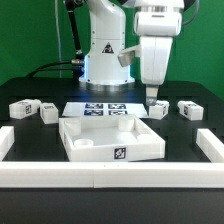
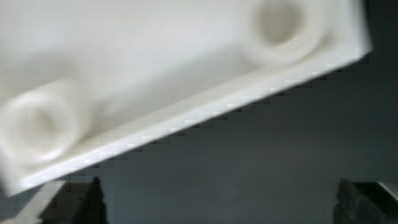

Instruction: Assemble square table

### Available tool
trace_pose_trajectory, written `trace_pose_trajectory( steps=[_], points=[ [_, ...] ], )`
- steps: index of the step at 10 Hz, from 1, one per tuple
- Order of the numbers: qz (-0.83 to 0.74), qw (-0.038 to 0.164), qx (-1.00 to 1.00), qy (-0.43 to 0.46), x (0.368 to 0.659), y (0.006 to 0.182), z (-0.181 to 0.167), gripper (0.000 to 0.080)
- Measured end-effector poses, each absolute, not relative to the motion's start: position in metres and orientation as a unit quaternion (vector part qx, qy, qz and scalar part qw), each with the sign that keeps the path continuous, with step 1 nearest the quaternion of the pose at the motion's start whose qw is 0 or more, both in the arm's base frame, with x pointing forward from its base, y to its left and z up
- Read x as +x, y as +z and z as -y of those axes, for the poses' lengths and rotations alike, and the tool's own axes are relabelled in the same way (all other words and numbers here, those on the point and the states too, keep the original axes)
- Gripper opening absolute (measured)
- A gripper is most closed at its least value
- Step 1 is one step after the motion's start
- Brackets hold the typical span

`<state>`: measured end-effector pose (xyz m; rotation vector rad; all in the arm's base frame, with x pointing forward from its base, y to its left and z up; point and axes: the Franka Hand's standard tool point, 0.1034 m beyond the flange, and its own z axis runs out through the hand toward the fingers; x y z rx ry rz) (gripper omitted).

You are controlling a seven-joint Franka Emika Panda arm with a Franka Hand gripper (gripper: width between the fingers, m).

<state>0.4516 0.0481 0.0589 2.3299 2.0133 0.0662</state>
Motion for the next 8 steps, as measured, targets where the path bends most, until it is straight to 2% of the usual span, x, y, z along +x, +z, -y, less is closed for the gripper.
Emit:
trace_pose_trajectory(
  steps=[1, 2, 4, 6, 8],
  points=[
    [-0.663, 0.032, 0.747, 0.026, 0.427, 0.043, -0.025, 0.0650],
    [-0.668, 0.031, 0.743, 0.015, 0.416, 0.037, 0.000, 0.0650],
    [-0.678, 0.035, 0.734, 0.011, 0.415, 0.037, 0.033, 0.0650],
    [-0.677, 0.039, 0.735, 0.014, 0.425, 0.038, 0.042, 0.0650],
    [-0.677, 0.028, 0.736, 0.006, 0.424, 0.018, 0.042, 0.0650]
  ],
)
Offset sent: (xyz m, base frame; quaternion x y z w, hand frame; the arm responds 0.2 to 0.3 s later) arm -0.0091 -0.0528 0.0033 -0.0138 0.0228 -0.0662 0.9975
